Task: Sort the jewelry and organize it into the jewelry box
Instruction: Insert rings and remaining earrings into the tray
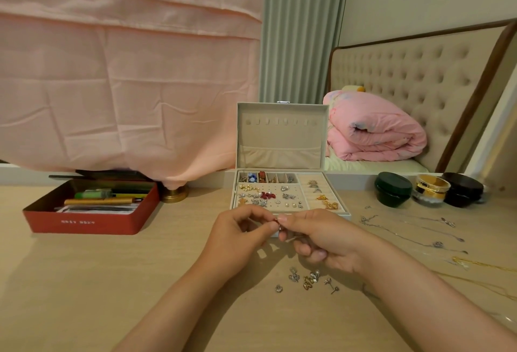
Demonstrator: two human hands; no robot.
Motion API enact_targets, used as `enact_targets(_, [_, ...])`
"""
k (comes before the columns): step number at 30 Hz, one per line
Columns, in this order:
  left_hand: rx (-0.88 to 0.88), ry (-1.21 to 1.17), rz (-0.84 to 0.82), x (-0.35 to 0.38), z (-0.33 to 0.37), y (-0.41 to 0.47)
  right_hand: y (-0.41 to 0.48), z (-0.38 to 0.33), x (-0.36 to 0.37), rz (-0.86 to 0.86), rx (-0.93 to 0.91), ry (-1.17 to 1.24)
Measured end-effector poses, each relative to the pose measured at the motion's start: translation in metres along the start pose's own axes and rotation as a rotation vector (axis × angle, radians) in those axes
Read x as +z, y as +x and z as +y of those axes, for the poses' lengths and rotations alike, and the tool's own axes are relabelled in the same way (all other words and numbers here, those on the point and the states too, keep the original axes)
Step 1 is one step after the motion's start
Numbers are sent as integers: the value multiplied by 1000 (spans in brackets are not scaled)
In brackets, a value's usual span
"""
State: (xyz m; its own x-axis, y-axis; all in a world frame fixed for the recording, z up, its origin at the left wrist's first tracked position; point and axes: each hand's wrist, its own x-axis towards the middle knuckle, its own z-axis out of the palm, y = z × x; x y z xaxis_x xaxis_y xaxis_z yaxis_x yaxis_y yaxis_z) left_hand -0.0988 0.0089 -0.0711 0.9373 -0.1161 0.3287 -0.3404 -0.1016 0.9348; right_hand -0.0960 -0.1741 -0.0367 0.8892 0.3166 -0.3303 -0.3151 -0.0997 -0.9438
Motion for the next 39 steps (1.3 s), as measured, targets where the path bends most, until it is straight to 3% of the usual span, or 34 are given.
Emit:
enact_targets(12, [-100,-86,-59,-1,-1,-4,-5,3,12,122,-109,-162])
enact_targets(19, [-136,-75,-82,-2,0,-4,-2,2,14,333,-407,-471])
enact_targets(22, [-144,-53,-94,-2,2,-2,-6,1,14,314,-533,-484])
enact_targets(27, [-127,-44,-51,-4,12,4,-12,-7,9,253,-571,-500])
enact_targets(35, [9,119,-25,-8,35,45,7,-42,-4,387,-644,-452])
enact_targets(39, [150,608,79,-21,19,76,46,-56,-10,483,-659,-589])
